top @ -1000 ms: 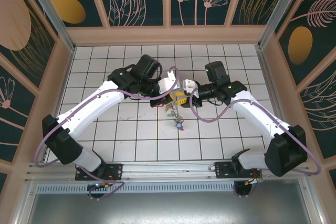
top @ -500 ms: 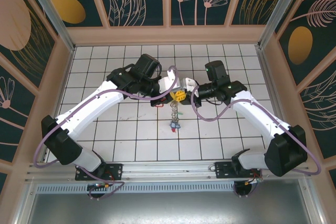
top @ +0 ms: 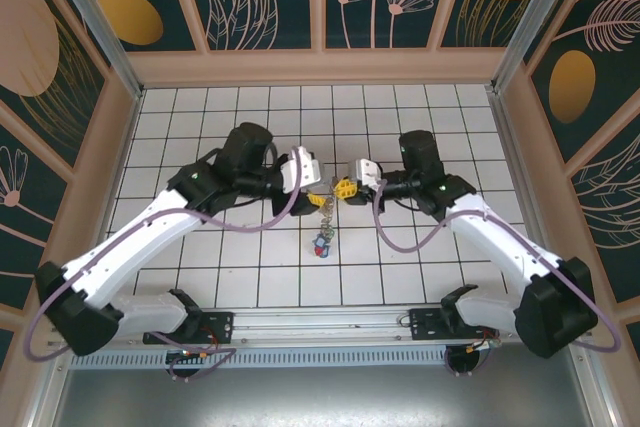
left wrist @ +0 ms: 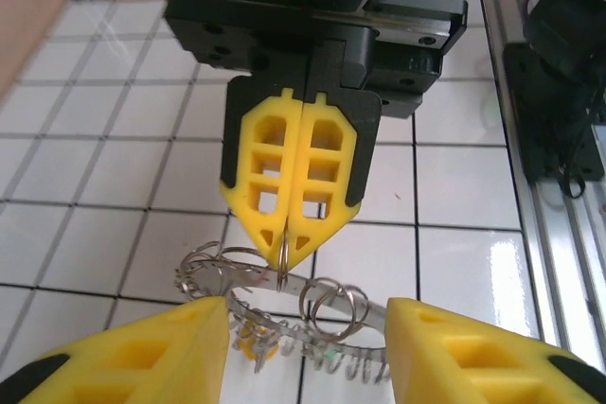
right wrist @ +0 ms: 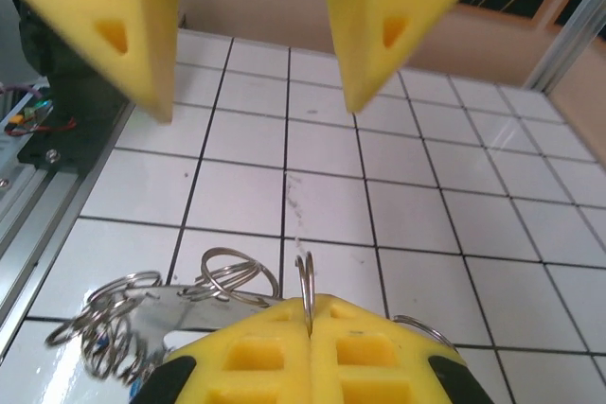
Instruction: Put the keys on the keyring
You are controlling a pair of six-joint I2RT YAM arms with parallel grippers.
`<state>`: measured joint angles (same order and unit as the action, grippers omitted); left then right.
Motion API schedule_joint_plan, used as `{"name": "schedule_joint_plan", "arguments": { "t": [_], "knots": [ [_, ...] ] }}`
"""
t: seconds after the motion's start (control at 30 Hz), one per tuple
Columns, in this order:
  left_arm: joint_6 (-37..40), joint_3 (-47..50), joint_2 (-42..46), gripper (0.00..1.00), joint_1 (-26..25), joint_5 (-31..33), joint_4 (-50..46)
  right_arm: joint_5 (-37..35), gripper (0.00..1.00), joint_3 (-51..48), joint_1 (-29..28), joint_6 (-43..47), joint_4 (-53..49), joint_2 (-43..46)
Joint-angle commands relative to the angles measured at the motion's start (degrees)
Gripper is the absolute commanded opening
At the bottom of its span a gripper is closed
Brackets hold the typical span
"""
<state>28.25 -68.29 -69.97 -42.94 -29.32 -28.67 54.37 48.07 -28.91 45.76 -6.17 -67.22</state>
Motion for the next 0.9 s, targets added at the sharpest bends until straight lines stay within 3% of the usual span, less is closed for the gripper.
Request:
{"name": "schedule_joint_plan", "arguments": {
  "t": [0.0, 0.37, 0.67, 0.87],
  "knots": [
    [-1.03, 4.36, 2.54, 0.47, -0.32, 1.19, 9.96, 2.15, 0.0, -2.79, 0.32, -5.6, 12.91, 4.4],
    [-3.64, 8.52, 0.95, 0.42, -0.39, -1.7, 20.36, -0.78, 0.0, -16.39, -0.31, -24.18, 40.59, 11.7],
    [0.44, 8.95, -0.6, 0.3, -0.36, -9.5, 21.15, -2.13, 0.0, -18.98, -1.68, -29.03, 47.46, 11.33],
    [0.82, 9.21, -0.72, 0.25, -0.38, -8.89, 21.68, -1.99, 0.0, -18.33, -2.12, -28.16, 45.9, 11.33]
  ]
}}
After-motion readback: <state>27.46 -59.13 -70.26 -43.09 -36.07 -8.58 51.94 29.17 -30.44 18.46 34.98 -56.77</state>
